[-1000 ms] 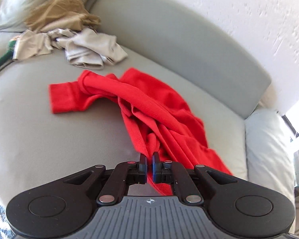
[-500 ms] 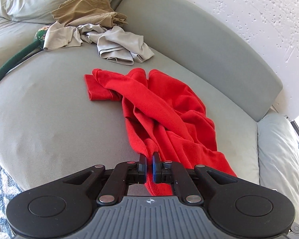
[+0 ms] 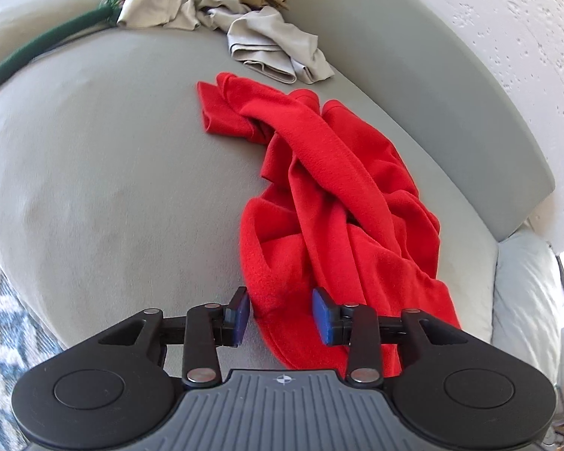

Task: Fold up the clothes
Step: 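Lift the hem with the left gripper while the right gripper grasps the shirt, then raise and shake the red shirt with both grippers to unfold it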

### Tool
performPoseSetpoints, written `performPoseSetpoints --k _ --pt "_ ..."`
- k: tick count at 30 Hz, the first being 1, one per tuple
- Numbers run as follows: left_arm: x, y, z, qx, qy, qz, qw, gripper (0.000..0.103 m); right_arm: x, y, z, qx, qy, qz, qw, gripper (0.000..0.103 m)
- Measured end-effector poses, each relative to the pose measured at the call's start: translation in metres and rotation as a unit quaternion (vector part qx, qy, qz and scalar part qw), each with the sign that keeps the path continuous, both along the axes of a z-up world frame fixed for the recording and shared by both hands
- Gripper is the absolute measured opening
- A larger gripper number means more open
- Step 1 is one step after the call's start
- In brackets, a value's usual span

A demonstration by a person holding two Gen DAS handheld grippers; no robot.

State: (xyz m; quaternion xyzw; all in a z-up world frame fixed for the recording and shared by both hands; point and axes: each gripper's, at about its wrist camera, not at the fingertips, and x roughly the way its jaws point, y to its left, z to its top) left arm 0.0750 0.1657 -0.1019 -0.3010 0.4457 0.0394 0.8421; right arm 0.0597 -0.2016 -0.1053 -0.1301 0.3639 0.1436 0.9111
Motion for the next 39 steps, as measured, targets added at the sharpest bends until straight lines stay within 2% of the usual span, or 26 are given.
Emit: performPoseSetpoints --k 5,8,11,15,20,21,22,23,24,26,27,28,29,30,31,33,35,36,37,38,39 --pt "0.001 0.01 -0.018 -0.067 -0.007 0.012 0.9977 0.035 0.018 -0.025 0.001 0.101 0.039 -0.066 0.992 0.041" --pt "0.007 0.011 -0.028 -0.111 -0.015 0.011 0.9937 0.035 0.016 -0.028 -0.004 0.094 0.025 -0.057 0.994 0.043" --pt "0.011 0.009 -0.035 -0.134 -0.02 0.008 0.9908 0.034 0.008 -0.014 -0.012 0.041 -0.007 -0.018 0.999 0.043" --pt "0.011 0.014 -0.043 -0.164 -0.026 0.02 0.986 0.031 0.0 0.002 -0.021 -0.027 -0.056 0.019 0.998 0.042" --pt "0.013 0.021 -0.051 -0.191 -0.023 0.043 0.9804 0.015 0.003 0.023 -0.02 -0.098 -0.071 0.053 0.991 0.041" --pt "0.013 0.021 -0.053 -0.194 -0.022 0.046 0.9796 0.01 0.004 0.028 -0.02 -0.116 -0.073 0.06 0.989 0.039" --pt "0.013 0.021 -0.052 -0.191 -0.021 0.049 0.9801 0.005 0.003 0.031 -0.019 -0.128 -0.075 0.068 0.987 0.024" --pt "0.012 0.019 -0.047 -0.181 -0.024 0.05 0.9819 0.005 0.004 0.032 -0.016 -0.124 -0.069 0.069 0.988 0.011" --pt "0.011 0.018 -0.04 -0.166 -0.03 0.046 0.9846 0.004 0.007 0.031 -0.012 -0.113 -0.059 0.065 0.99 0.006" --pt "0.009 0.012 -0.019 -0.137 -0.05 0.031 0.9888 0.004 0.023 0.015 0.007 -0.012 -0.01 0.011 1.0 0.006" --pt "0.008 0.009 -0.006 -0.123 -0.061 0.021 0.9903 0.004 0.032 0.004 0.017 0.044 0.015 -0.019 0.999 0.006" --pt "0.008 0.007 0.008 -0.108 -0.074 0.011 0.9913 0.003 0.045 -0.017 0.028 0.135 0.044 -0.065 0.988 0.005" --pt "0.007 0.005 0.024 -0.098 -0.09 0.003 0.9911 0.003 0.057 -0.038 0.04 0.221 0.07 -0.11 0.966 0.005" --pt "0.001 0.005 0.039 -0.099 -0.113 0.002 0.9887 0.003 0.065 -0.06 0.051 0.291 0.077 -0.153 0.941 0.005" --pt "-0.004 0.005 0.054 -0.099 -0.135 0.002 0.9859 0.003 0.072 -0.081 0.062 0.356 0.082 -0.194 0.91 0.005" --pt "-0.014 0.006 0.085 -0.101 -0.178 0.0 0.9788 0.003 0.074 -0.12 0.076 0.44 0.084 -0.275 0.851 0.005" --pt "-0.021 0.005 0.101 -0.111 -0.194 -0.005 0.9746 0.003 0.067 -0.15 0.074 0.479 0.116 -0.342 0.8 0.005" --pt "-0.025 0.002 0.103 -0.103 -0.186 -0.011 0.9771 0.003 0.062 -0.157 0.067 0.484 0.14 -0.353 0.788 0.005" --pt "-0.029 -0.001 0.105 -0.094 -0.178 -0.016 0.9794 0.003 0.057 -0.158 0.059 0.468 0.166 -0.354 0.792 0.005" --pt "-0.036 -0.003 0.104 -0.084 -0.174 -0.017 0.9809 0.003 0.05 -0.154 0.051 0.446 0.19 -0.35 0.802 0.005" --pt "-0.043 -0.005 0.102 -0.074 -0.171 -0.018 0.9823 0.003 0.039 -0.149 0.041 0.437 0.214 -0.34 0.805 0.005"
